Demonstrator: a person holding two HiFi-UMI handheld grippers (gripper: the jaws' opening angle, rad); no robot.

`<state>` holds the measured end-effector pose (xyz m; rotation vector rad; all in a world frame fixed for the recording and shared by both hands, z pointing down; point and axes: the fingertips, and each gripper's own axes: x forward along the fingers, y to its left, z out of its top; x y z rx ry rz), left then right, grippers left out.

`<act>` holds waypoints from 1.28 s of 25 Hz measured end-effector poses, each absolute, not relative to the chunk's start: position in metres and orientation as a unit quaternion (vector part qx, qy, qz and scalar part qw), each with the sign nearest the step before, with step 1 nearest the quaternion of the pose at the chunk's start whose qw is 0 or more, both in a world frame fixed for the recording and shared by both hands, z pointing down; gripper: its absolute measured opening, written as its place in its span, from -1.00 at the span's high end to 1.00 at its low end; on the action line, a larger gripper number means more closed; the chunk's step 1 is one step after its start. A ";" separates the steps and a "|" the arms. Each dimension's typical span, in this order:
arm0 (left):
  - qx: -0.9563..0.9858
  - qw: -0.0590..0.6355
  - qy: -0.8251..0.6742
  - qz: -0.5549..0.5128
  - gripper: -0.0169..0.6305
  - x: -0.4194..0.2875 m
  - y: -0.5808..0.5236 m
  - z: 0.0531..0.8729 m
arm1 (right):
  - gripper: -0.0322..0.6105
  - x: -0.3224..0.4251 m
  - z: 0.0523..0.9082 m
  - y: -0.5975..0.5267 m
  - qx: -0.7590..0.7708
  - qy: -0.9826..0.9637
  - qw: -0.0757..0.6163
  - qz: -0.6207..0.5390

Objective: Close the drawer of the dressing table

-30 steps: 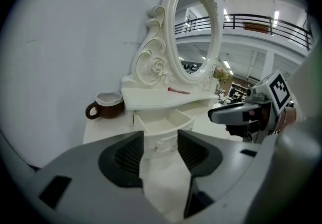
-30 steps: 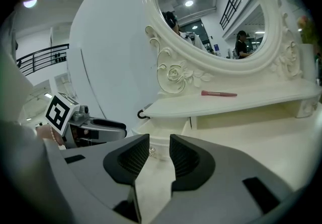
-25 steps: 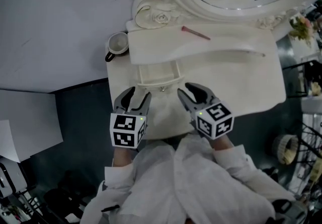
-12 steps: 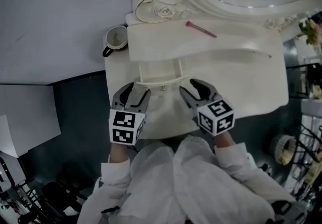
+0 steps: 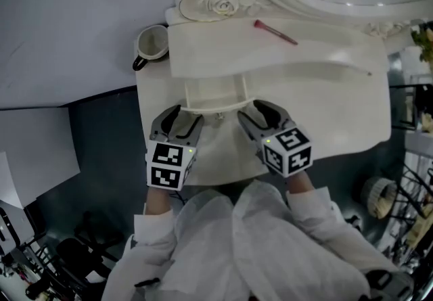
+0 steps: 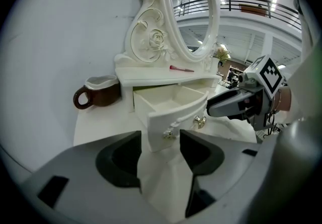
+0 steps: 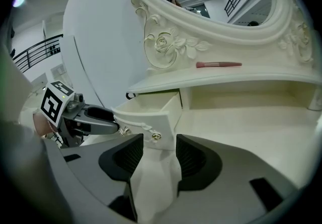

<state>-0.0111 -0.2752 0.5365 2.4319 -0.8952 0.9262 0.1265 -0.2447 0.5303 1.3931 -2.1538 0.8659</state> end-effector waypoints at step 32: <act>0.879 0.159 -0.277 0.355 0.29 -0.002 -0.279 0.544 | 0.28 0.120 0.542 -0.255 0.504 -0.789 0.253 0.246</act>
